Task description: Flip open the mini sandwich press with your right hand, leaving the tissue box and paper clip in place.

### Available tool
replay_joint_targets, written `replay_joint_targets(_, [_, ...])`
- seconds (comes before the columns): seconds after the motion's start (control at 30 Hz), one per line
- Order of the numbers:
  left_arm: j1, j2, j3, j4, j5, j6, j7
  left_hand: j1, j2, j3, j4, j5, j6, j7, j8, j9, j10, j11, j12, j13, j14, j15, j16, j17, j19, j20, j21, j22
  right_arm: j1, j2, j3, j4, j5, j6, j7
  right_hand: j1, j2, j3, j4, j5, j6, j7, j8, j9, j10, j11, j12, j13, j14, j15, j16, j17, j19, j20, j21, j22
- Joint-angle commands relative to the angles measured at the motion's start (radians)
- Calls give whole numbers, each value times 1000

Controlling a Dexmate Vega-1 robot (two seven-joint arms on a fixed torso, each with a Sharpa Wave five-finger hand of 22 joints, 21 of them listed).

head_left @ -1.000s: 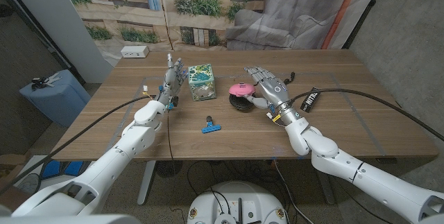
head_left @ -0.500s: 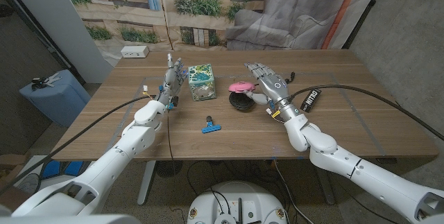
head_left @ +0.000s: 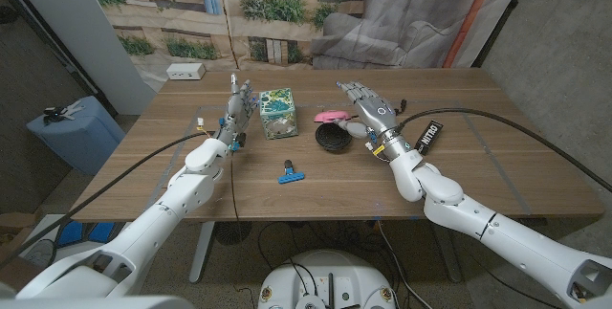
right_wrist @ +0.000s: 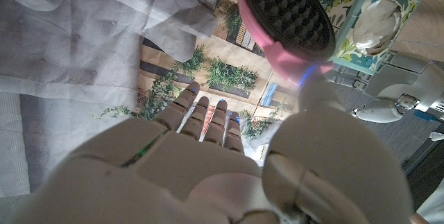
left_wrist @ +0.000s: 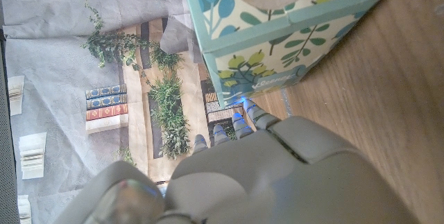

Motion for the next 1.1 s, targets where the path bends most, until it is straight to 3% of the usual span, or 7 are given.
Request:
replay_joint_targets(0.03, [0,0,0,0,0,0,0,0,52,-8,1,5,-34,-8,5,5,-4,1,7,2,-7,-37,3,3,4,-3,6,3,28,3,13,-13,36,9,65,-9,0,1,5,5,-2,-5,-6,2,-2,3,-2,3,6,5,0,5,1,6,-5,1])
replay_joint_targets(0.5, [0,0,0,0,0,0,0,0,52,-8,1,5,-34,-8,5,5,-7,1,6,2,-7,-37,3,3,3,-3,6,3,61,-4,25,-38,68,3,167,-19,6,0,8,5,28,-14,0,2,11,2,1,3,4,6,-1,6,2,7,-5,1])
replay_joint_targets(1.1, [1,1,-1,-1,-1,0,0,0,52,-8,1,5,-34,-8,5,5,-8,-2,5,2,-7,-38,3,3,3,-3,6,3,100,17,34,-14,99,18,179,-22,15,1,7,7,38,-16,-2,1,14,4,0,3,6,8,-1,6,2,6,-5,1])
